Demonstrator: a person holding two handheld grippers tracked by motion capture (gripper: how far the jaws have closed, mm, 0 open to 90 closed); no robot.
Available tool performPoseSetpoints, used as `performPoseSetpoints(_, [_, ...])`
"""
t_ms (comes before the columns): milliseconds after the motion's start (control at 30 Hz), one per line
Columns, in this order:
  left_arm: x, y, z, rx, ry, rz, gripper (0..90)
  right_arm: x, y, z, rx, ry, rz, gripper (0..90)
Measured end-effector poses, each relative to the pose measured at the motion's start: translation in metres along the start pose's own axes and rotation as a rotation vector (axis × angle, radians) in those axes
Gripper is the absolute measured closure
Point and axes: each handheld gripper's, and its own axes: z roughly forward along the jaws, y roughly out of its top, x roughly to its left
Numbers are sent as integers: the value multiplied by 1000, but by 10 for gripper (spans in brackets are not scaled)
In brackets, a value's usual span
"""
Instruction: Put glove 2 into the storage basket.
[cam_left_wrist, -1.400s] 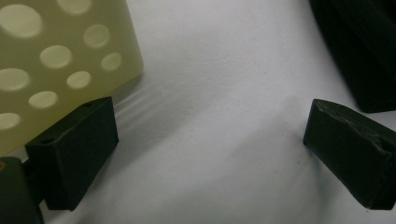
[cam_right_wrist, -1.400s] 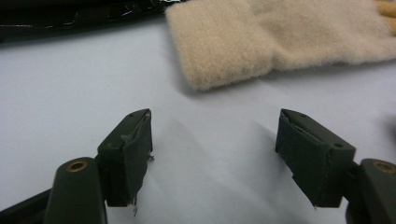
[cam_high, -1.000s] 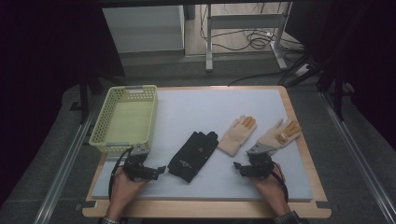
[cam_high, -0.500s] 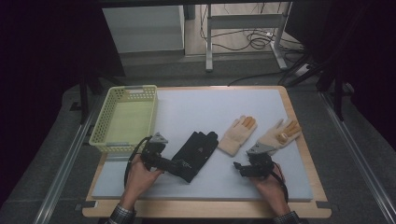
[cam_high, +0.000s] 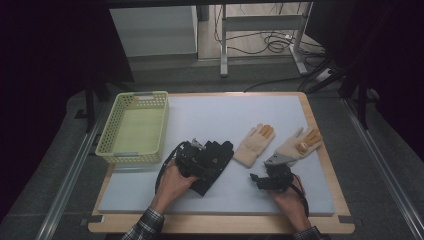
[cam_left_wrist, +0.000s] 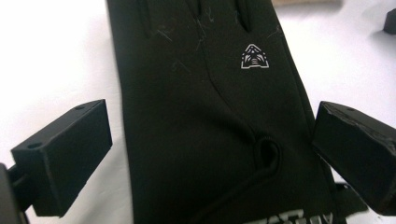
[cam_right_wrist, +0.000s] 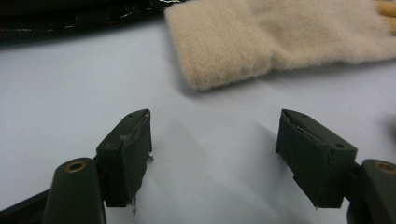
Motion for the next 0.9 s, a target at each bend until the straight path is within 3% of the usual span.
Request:
performPoseSetpoints(200, [-17,-1,9,33,28,50,0,0,0,0,0,0,0,262])
performPoseSetpoints(300, [-24,-2,13,57,91,91,0,0,0,0,0,0,0,262])
performPoseSetpoints(367, [-22,-2,15,76,135,96,0,0,0,0,0,0,0,262])
performPoseSetpoints(433, [-15,-2,15,72,134,73,0,0,0,0,0,0,0,262])
performPoseSetpoints(500, [-8,-4,17,67,97,21,0,0,0,0,0,0,0,262])
performPoseSetpoints(533, [-8,-4,17,61,95,15,0,0,0,0,0,0,0,262])
performPoseSetpoints(800, [-14,-2,15,99,94,23,13,0,0,0,0,-1,-1,262])
performPoseSetpoints(900, [-13,-1,8,105,96,33,152,0,0,0,0,0,0,262])
